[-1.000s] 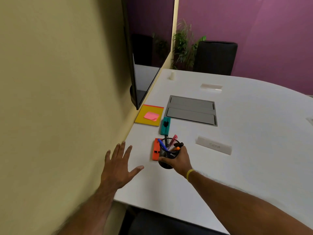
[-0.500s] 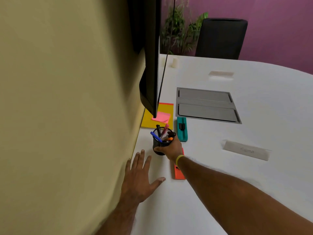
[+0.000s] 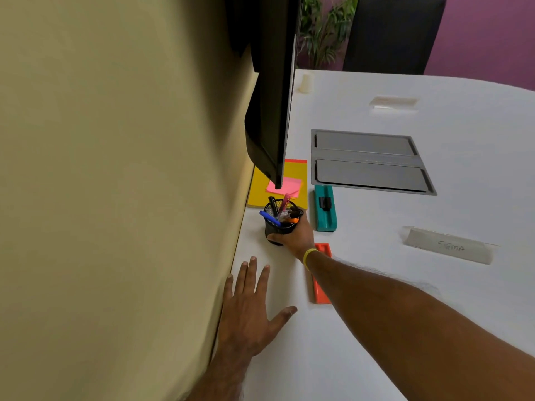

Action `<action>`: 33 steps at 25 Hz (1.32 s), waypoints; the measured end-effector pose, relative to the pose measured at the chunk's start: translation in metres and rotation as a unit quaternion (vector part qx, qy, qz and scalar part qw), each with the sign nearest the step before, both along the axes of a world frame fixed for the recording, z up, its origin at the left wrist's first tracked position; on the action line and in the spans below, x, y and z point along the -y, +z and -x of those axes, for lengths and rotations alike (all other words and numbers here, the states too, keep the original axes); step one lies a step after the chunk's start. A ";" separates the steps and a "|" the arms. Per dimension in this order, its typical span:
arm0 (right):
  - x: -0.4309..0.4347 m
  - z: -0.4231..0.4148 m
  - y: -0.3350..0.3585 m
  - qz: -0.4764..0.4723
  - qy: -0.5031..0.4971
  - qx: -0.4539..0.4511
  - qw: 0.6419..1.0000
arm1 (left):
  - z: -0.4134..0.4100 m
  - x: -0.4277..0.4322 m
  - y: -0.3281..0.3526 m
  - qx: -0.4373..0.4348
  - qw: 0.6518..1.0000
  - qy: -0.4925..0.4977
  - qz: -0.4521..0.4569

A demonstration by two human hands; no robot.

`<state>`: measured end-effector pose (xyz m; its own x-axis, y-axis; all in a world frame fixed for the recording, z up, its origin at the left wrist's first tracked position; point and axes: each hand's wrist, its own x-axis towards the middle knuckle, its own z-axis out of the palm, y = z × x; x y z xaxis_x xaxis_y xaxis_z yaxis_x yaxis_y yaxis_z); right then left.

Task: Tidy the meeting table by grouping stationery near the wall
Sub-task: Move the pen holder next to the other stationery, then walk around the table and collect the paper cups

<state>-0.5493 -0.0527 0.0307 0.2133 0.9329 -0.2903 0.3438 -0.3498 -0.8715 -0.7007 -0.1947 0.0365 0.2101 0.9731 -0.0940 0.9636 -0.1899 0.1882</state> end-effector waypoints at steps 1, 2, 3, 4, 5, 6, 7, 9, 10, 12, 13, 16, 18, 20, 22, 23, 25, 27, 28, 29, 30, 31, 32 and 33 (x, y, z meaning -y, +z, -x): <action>0.001 -0.002 0.001 0.006 0.006 0.001 1.000 | 0.001 0.001 -0.002 -0.007 1.000 0.001 0.007; 0.003 -0.004 0.003 0.010 0.014 0.003 1.000 | 0.001 0.003 -0.002 -0.015 1.000 -0.001 0.009; 0.008 -0.008 0.006 0.015 0.021 0.009 1.000 | 0.001 0.005 -0.001 -0.020 1.000 -0.007 0.008; 0.014 -0.014 0.010 0.017 0.027 0.023 0.999 | 0.000 0.005 0.001 -0.021 1.000 -0.015 0.003; 0.021 -0.022 0.015 0.015 0.030 0.045 0.998 | -0.001 0.006 0.003 -0.021 1.000 -0.022 -0.003; 0.030 -0.032 0.020 0.009 0.029 0.067 0.997 | -0.001 0.008 0.006 -0.022 0.999 -0.027 -0.007; 0.040 -0.043 0.026 -0.001 0.024 0.089 0.996 | -0.003 0.008 0.009 -0.023 0.999 -0.031 -0.006; 0.068 -0.074 0.043 -0.021 0.035 0.138 0.990 | -0.010 0.012 0.022 -0.025 0.999 -0.037 -0.001; 0.084 -0.091 0.052 -0.026 0.055 0.168 0.984 | -0.016 0.013 0.031 -0.024 0.999 -0.043 0.000; 0.117 -0.126 0.072 -0.027 0.097 0.233 0.967 | -0.039 0.014 0.051 -0.019 0.997 -0.078 0.001; 0.136 -0.145 0.082 -0.026 0.103 0.261 0.960 | -0.055 0.017 0.062 -0.015 0.995 -0.101 -0.001; 0.190 -0.203 0.111 -0.031 0.080 0.319 0.944 | -0.108 0.025 0.089 -0.004 0.987 -0.161 -0.016; 0.233 -0.246 0.131 -0.026 0.050 0.352 0.934 | -0.149 0.036 0.111 -0.001 0.977 -0.209 -0.034; 0.276 -0.286 0.146 -0.021 0.025 0.381 0.924 | -0.188 0.049 0.132 -0.004 0.966 -0.252 -0.053; 0.319 -0.325 0.159 -0.017 0.003 0.397 0.918 | -0.230 0.067 0.153 0.000 0.954 -0.290 -0.074; 0.343 -0.346 0.165 -0.014 -0.013 0.398 0.917 | -0.252 0.078 0.162 0.005 0.949 -0.305 -0.084; 0.384 -0.384 0.172 -0.013 -0.053 0.390 0.919 | -0.291 0.100 0.174 0.013 0.940 -0.325 -0.103; 0.427 -0.427 0.177 -0.013 -0.094 0.377 0.921 | -0.331 0.128 0.183 0.013 0.932 -0.343 -0.120; 0.451 -0.450 0.177 -0.007 -0.111 0.370 0.922 | -0.354 0.143 0.186 0.005 0.927 -0.353 -0.124; 0.473 -0.470 0.175 0.001 -0.122 0.365 0.923 | -0.373 0.158 0.186 -0.003 0.925 -0.358 -0.125; 0.493 -0.489 0.172 0.011 -0.128 0.361 0.924 | -0.393 0.172 0.187 -0.003 0.925 -0.357 -0.128; 0.513 -0.507 0.169 0.021 -0.134 0.358 0.924 | -0.413 0.186 0.188 -0.001 0.926 -0.356 -0.127; 0.529 -0.522 0.168 0.029 -0.142 0.354 0.924 | -0.433 0.199 0.190 0.000 0.924 -0.359 -0.128; 0.548 -0.539 0.167 0.036 -0.151 0.351 0.924 | -0.456 0.215 0.191 -0.007 0.922 -0.367 -0.128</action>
